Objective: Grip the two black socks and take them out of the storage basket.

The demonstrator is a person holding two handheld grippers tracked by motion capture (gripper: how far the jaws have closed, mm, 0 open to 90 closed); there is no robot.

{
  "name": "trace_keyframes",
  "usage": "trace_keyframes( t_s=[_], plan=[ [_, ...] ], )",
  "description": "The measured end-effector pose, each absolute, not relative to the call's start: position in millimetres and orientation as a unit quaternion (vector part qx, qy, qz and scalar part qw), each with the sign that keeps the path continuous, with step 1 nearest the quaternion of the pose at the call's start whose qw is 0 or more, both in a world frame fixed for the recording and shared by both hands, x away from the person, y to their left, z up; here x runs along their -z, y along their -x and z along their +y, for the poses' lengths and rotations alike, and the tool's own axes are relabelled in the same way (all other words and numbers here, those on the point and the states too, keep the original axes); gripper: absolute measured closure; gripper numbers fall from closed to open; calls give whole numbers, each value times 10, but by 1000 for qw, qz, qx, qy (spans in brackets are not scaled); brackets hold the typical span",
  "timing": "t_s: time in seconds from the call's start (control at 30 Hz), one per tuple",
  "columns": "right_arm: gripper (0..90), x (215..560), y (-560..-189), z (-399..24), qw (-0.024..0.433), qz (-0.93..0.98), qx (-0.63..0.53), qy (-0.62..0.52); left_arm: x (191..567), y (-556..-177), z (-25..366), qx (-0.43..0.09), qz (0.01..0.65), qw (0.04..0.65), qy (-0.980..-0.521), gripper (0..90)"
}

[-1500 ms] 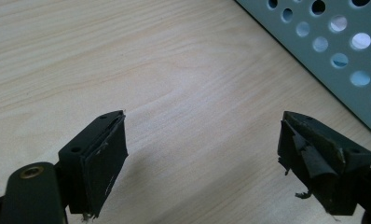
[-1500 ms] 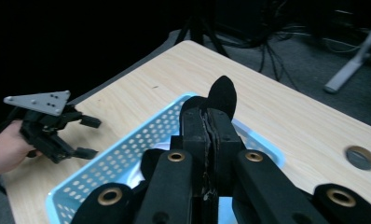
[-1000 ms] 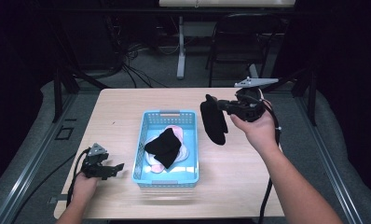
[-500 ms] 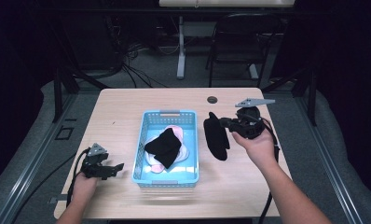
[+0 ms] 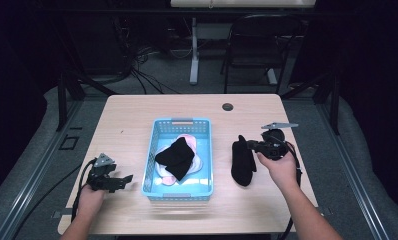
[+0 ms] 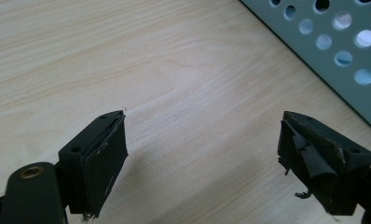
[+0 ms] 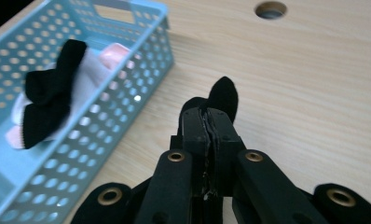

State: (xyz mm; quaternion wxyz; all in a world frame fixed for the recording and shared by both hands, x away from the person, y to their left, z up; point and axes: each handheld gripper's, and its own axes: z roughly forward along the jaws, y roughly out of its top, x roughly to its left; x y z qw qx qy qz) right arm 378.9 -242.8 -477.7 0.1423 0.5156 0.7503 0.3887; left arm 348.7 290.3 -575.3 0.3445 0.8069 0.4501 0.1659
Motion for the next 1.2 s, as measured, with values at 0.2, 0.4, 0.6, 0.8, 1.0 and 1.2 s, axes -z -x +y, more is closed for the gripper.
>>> trace_keyframes(
  t_s=[0.2,0.4,0.6,0.8,1.0,1.2],
  plan=[
    [872,5026,-3849,-2628,147,732,-375,-549,5753,-3477,2915,-166,450,343,-807,156],
    [868,5175,-3881,-2774,144,718,-364,-575,5760,-3478,2912,-166,453,342,-806,156],
    [796,5218,-3876,-2862,144,711,-369,-581,5761,-3476,2913,-166,453,341,-807,156],
    [654,5153,-3869,-2894,157,707,-374,-579,5764,-3476,2916,-166,452,340,-808,156],
    [620,5054,-3880,-2870,165,715,-373,-567,5765,-3468,2922,-164,454,340,-807,156],
    [616,4950,-3885,-2757,169,728,-374,-550,5768,-3468,2926,-165,454,341,-807,156]
  ],
)
